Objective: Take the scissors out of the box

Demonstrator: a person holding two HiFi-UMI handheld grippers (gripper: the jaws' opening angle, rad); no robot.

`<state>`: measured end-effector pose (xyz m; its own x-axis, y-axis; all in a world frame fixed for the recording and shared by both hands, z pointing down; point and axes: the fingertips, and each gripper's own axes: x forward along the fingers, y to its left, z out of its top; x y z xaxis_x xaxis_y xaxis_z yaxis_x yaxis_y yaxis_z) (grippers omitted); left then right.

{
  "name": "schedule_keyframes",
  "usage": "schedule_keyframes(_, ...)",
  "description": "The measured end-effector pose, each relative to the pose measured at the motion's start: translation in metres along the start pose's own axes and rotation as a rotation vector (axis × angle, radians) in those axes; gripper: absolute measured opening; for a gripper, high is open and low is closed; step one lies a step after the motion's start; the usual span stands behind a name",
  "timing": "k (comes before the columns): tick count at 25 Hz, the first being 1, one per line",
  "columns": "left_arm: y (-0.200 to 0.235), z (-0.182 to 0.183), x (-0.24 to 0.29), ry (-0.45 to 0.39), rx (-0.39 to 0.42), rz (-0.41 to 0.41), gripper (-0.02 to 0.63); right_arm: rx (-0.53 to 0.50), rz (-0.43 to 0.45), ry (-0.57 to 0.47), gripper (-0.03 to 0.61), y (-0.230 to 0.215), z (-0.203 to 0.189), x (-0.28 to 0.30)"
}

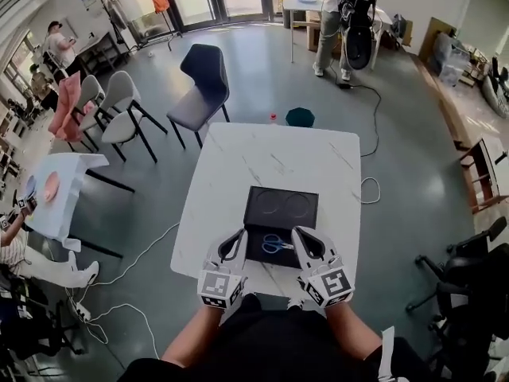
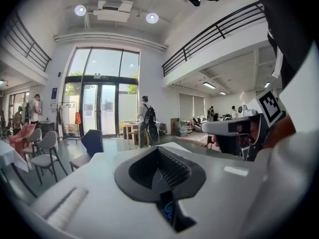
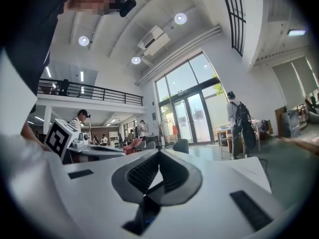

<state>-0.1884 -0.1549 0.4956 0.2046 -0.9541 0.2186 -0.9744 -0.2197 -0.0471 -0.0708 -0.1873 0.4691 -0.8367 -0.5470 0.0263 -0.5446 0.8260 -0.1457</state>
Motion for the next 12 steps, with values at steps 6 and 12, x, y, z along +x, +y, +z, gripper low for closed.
schedule_keyframes(6, -0.012, -0.014, 0.016, 0.044, 0.047, -0.143, 0.009, 0.001, -0.099, 0.010, 0.008, -0.004, 0.000, -0.005)
schedule_keyframes(12, -0.020, -0.032, 0.032, 0.116, 0.106, -0.239, 0.009, -0.019, -0.165, 0.025, 0.008, -0.012, -0.002, -0.008)
